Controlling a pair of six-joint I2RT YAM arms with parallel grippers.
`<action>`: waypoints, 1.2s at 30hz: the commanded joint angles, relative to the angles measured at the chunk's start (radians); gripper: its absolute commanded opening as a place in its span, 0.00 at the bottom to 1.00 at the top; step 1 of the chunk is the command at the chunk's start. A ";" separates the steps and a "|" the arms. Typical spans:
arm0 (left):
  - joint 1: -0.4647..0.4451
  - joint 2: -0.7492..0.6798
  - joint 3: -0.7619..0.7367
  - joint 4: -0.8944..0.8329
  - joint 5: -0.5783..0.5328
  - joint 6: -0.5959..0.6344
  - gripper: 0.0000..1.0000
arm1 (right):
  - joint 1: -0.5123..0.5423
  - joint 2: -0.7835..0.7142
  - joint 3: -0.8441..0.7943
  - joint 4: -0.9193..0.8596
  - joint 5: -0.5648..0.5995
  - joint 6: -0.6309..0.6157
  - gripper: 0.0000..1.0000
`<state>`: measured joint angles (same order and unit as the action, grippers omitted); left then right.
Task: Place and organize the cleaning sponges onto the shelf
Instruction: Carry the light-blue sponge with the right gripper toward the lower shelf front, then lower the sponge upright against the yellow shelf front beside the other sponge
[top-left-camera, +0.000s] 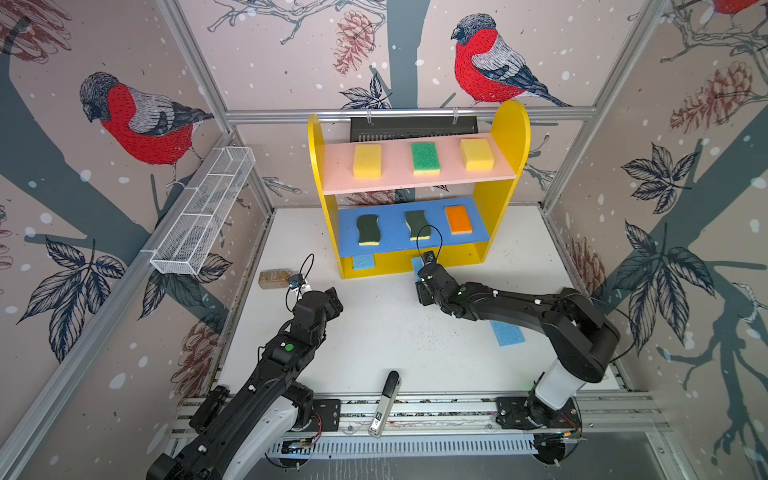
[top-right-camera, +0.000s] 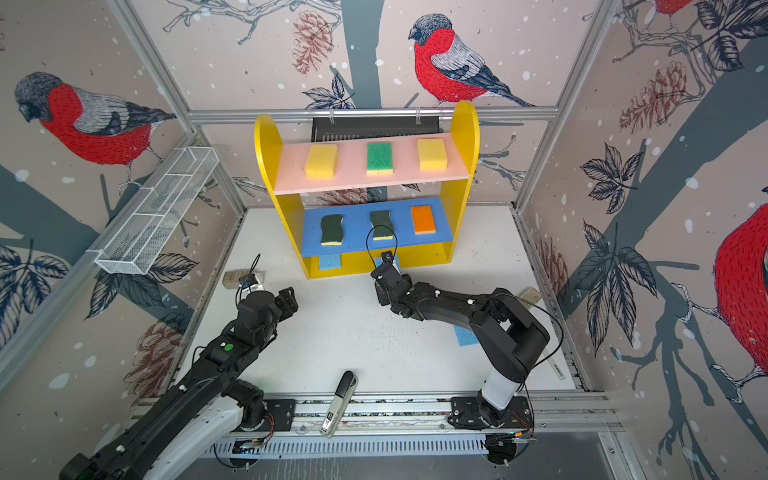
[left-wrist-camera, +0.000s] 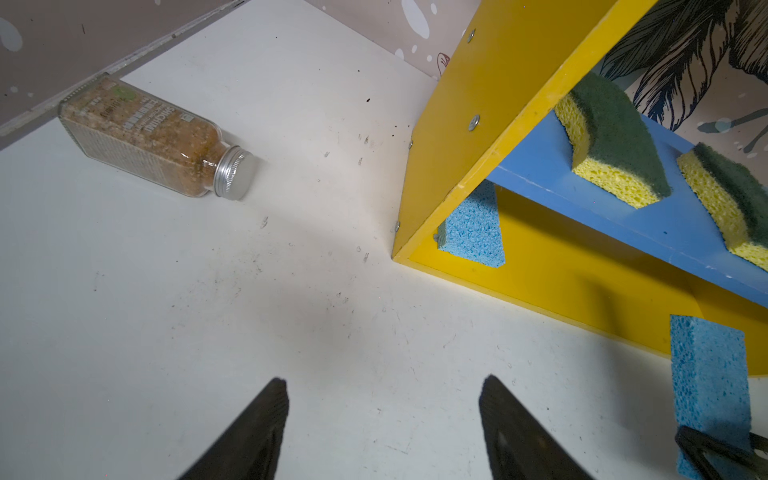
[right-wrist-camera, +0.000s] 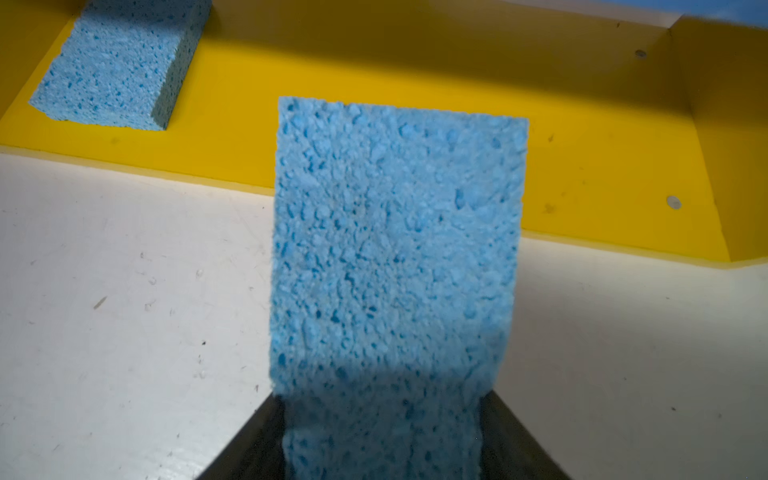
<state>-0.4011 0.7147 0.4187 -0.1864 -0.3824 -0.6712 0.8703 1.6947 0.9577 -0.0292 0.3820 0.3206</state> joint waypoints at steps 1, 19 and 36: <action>0.003 0.004 0.001 0.052 -0.025 0.028 0.74 | -0.007 0.018 0.013 0.079 -0.004 -0.017 0.64; 0.004 0.032 -0.009 0.113 -0.027 0.053 0.73 | -0.028 0.150 0.102 0.094 0.021 0.001 0.67; 0.004 0.029 -0.038 0.151 0.000 0.042 0.72 | -0.063 0.193 0.165 0.092 0.040 0.022 0.69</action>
<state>-0.4007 0.7475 0.3836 -0.0788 -0.3885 -0.6296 0.8108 1.8801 1.1088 0.0574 0.4107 0.3260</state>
